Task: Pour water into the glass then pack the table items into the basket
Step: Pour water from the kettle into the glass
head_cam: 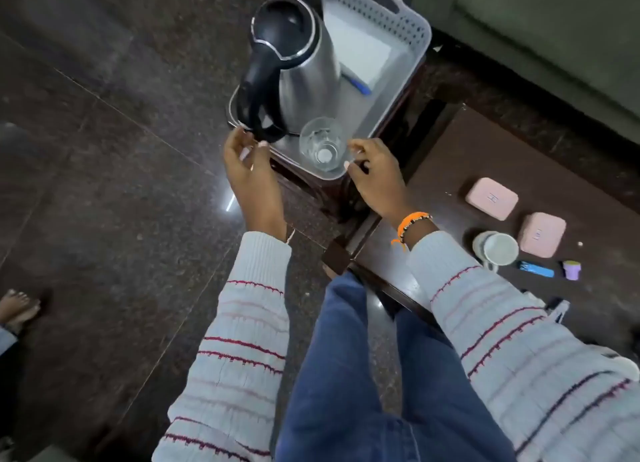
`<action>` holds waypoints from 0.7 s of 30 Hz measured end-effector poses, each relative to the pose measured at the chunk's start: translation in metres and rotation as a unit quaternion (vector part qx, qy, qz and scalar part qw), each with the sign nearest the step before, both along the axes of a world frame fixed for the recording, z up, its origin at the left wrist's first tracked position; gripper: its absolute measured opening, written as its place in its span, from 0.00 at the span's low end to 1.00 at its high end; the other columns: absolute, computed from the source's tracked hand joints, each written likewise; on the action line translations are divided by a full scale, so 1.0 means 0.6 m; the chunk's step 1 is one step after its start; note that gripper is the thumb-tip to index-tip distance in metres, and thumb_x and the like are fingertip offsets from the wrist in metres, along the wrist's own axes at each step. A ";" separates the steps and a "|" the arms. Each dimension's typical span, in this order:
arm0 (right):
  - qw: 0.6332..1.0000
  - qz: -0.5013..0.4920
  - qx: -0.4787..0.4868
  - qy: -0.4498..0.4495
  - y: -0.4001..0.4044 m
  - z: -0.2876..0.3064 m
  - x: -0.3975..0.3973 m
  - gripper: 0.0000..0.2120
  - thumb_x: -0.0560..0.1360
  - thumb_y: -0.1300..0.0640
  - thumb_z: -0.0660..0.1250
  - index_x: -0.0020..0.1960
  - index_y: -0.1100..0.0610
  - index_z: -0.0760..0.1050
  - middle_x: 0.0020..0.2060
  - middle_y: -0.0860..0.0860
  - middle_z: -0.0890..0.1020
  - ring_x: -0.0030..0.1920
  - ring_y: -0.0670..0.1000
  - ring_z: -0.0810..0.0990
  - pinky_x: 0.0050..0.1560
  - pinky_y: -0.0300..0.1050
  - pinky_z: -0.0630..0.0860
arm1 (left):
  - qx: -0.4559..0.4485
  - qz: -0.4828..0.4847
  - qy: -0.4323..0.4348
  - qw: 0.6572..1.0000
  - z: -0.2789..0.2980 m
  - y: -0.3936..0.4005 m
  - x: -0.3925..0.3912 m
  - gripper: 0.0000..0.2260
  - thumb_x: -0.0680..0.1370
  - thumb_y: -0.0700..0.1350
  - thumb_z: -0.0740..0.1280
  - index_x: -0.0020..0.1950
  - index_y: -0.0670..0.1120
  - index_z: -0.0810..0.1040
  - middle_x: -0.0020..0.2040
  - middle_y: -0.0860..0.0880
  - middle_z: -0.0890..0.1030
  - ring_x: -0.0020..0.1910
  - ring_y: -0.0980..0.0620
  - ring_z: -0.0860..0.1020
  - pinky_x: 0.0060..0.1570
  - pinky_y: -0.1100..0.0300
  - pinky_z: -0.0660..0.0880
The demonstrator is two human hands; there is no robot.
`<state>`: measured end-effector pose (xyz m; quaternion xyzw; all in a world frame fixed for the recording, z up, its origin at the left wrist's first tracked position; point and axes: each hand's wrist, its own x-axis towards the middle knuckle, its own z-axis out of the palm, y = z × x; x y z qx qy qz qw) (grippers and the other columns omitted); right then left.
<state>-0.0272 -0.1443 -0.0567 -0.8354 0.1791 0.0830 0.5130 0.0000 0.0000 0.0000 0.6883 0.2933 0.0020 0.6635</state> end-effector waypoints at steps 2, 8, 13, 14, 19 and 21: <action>0.999 0.023 -0.049 0.005 0.021 -0.009 0.031 0.22 0.72 0.64 0.67 0.65 0.64 0.68 0.60 0.61 0.73 0.62 0.57 0.72 0.63 0.38 0.63 | 0.031 -0.036 0.000 0.999 0.003 0.021 0.031 0.20 0.78 0.41 0.63 0.70 0.49 0.66 0.61 0.57 0.71 0.58 0.64 0.70 0.58 0.72 0.69; 0.993 0.048 -0.094 0.057 0.063 -0.046 0.089 0.38 0.68 0.59 0.74 0.71 0.64 0.58 0.70 0.58 0.63 0.70 0.56 0.64 0.70 0.41 0.61 | 0.090 -0.169 0.006 0.982 -0.025 0.045 0.108 0.22 0.76 0.44 0.67 0.70 0.48 0.68 0.67 0.51 0.74 0.63 0.58 0.73 0.56 0.75 0.68; 0.990 0.036 -0.102 0.088 0.067 -0.066 0.104 0.46 0.64 0.57 0.77 0.73 0.62 0.54 0.70 0.58 0.63 0.70 0.57 0.65 0.68 0.47 0.66 | 0.140 -0.233 0.041 0.962 -0.044 0.054 0.156 0.18 0.72 0.46 0.71 0.60 0.48 0.73 0.53 0.53 0.78 0.51 0.56 0.77 0.46 0.72 0.71; 0.990 0.039 -0.105 0.089 0.066 -0.069 0.105 0.47 0.64 0.56 0.78 0.73 0.62 0.53 0.70 0.58 0.63 0.70 0.57 0.65 0.68 0.47 0.66 | 0.150 -0.248 0.051 0.956 -0.049 0.056 0.167 0.17 0.71 0.46 0.72 0.58 0.47 0.73 0.51 0.53 0.78 0.49 0.55 0.77 0.45 0.71 0.72; 0.990 0.039 -0.098 0.096 0.063 -0.073 0.109 0.46 0.62 0.56 0.78 0.72 0.60 0.55 0.67 0.58 0.66 0.67 0.56 0.68 0.64 0.44 0.67 | 0.108 -0.324 0.087 0.936 -0.059 0.063 0.210 0.10 0.66 0.46 0.77 0.41 0.49 0.77 0.32 0.51 0.80 0.31 0.57 0.78 0.36 0.64 0.77; 0.991 0.030 -0.098 0.087 0.063 -0.075 0.110 0.44 0.61 0.57 0.77 0.70 0.60 0.58 0.65 0.58 0.68 0.64 0.57 0.71 0.61 0.45 0.70 | 0.098 -0.331 0.091 0.934 -0.063 0.066 0.215 0.11 0.65 0.46 0.78 0.35 0.50 0.76 0.23 0.55 0.76 0.24 0.59 0.75 0.30 0.66 0.74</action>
